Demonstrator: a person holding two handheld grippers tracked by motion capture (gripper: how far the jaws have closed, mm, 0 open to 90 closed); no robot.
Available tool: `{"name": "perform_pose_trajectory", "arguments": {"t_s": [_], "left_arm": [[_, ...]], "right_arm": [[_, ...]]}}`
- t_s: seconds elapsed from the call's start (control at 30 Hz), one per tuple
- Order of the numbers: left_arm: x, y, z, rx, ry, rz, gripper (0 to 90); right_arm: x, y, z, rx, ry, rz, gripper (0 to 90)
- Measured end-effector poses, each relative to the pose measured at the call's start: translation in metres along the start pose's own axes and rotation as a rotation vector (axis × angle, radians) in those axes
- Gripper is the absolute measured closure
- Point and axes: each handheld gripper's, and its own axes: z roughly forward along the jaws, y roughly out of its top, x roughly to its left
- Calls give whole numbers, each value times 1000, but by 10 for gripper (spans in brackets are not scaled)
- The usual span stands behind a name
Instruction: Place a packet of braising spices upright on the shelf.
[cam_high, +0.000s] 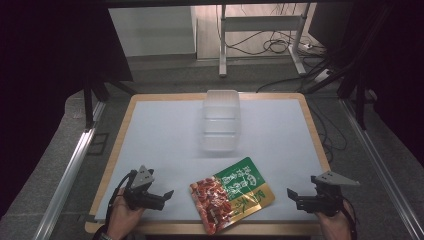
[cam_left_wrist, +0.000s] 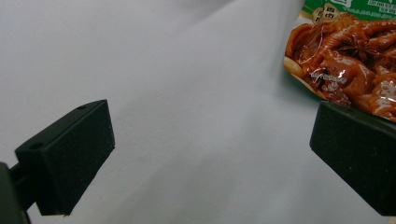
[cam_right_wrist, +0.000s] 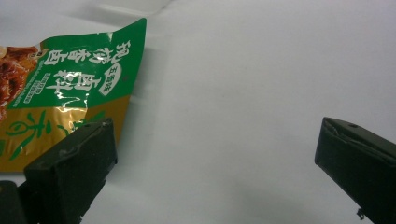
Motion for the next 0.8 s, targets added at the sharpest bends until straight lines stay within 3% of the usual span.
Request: {"name": "perform_pose_trajectory", "arguments": {"t_s": [0.4,0.57,0.8], "left_arm": [[-2,1,0,-12,-13,12,0],[-6,1,4,19,-11,51,0],[-6,1,5,32,-13,56,0]], "right_arm": [[5,4,4,8,1,-43,0],[8,6,8,9,11,-51,0],[15,7,16,35,32,-70,0]]}}
